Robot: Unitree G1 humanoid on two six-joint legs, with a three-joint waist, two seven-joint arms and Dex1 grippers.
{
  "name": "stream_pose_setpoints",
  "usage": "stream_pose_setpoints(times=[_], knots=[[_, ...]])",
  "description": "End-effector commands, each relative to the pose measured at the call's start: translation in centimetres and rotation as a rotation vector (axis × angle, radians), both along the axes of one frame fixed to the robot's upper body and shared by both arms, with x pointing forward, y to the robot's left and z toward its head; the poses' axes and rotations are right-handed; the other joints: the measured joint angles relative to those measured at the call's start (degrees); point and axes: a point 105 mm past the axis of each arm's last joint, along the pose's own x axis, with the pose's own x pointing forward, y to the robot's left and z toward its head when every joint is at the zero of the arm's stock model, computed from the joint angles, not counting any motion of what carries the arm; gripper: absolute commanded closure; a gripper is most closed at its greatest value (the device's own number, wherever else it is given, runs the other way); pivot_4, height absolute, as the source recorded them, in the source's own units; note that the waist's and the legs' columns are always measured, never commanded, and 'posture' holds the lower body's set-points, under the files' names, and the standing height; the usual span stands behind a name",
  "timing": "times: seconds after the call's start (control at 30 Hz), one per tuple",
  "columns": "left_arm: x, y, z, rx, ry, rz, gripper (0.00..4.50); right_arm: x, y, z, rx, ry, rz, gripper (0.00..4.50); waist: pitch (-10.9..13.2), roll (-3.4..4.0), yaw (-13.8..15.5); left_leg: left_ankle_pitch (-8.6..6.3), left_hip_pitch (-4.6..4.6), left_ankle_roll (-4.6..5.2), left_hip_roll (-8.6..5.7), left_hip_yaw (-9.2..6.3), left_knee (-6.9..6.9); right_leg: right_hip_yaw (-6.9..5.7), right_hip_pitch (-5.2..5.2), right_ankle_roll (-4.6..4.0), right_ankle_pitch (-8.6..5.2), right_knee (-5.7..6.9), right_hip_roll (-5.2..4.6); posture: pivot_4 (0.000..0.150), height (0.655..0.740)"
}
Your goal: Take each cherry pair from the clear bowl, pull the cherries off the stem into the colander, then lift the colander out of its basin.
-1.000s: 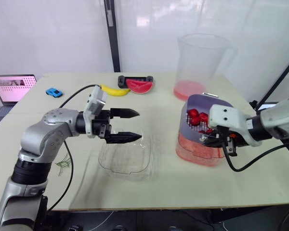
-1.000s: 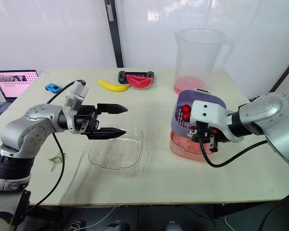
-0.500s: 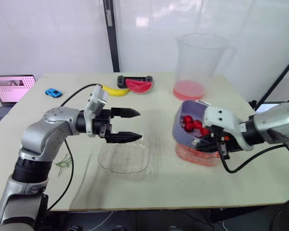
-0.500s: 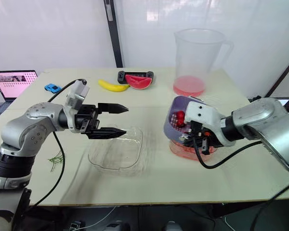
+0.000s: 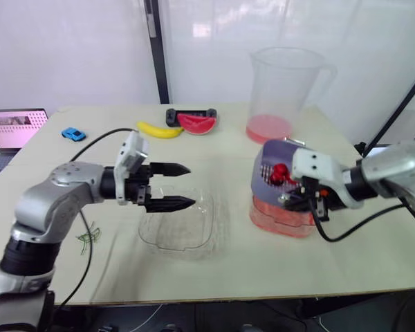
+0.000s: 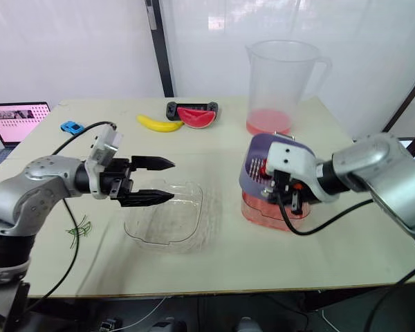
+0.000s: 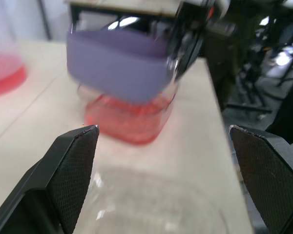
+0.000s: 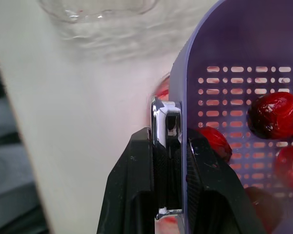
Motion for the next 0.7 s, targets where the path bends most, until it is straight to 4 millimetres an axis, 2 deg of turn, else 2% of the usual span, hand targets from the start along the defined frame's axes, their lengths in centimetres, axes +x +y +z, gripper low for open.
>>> stream_pose_setpoints(times=[0.03, 0.17, 0.3, 0.43, 0.7], knots=[[-0.8, 1.1, 1.2, -0.004, -0.057, 0.055, 0.00, 1.6, 0.9, 2.2, -0.059, -0.099, 0.106, 4.27, 0.00, 0.00, 0.10, 0.00, 0.00, 0.00, 0.00, 0.00, 0.00, 0.00, 0.00, 0.00, 0.00, -0.01, 0.00, 0.150, 0.7400], [-1.3, 2.1, 0.5, 0.005, -0.054, 0.144, 0.00, 4.6, 3.5, 3.5, -0.136, -0.161, 0.269, 4.27, 0.00, -0.01, -0.59, 0.01, 0.01, -0.02, 0.01, 0.06, 0.01, 0.01, 0.01, 0.00, 0.00, -0.02, -0.02, 0.150, 0.7400], [-1.9, 2.7, -0.3, 0.001, -0.052, 0.214, 0.00, 6.6, 6.6, 3.2, -0.189, -0.160, 0.430, 4.27, 0.00, -0.02, -0.98, 0.15, -0.02, -0.27, 0.02, -0.03, -0.02, -0.03, -0.01, 0.00, 0.00, -0.01, -0.02, 0.150, 0.7400], [-3.0, 3.1, -0.6, -0.026, -0.047, 0.282, 0.00, 9.2, 8.5, 1.3, -0.189, -0.122, 0.487, 4.27, -0.01, -0.03, -1.11, 0.28, -0.03, -0.49, 0.04, -0.07, -0.07, -0.03, -0.04, 0.00, 0.00, 0.01, -0.04, 0.150, 0.7400], [-4.2, 3.7, -1.1, -0.039, -0.031, 0.358, 0.00, 11.2, 10.0, -2.4, -0.188, -0.020, 0.532, 4.27, -0.01, -0.03, -1.12, 0.38, -0.03, -0.68, 0.03, -0.14, -0.12, -0.07, -0.04, -0.01, 0.00, 0.04, -0.10, 0.150, 0.7400]])
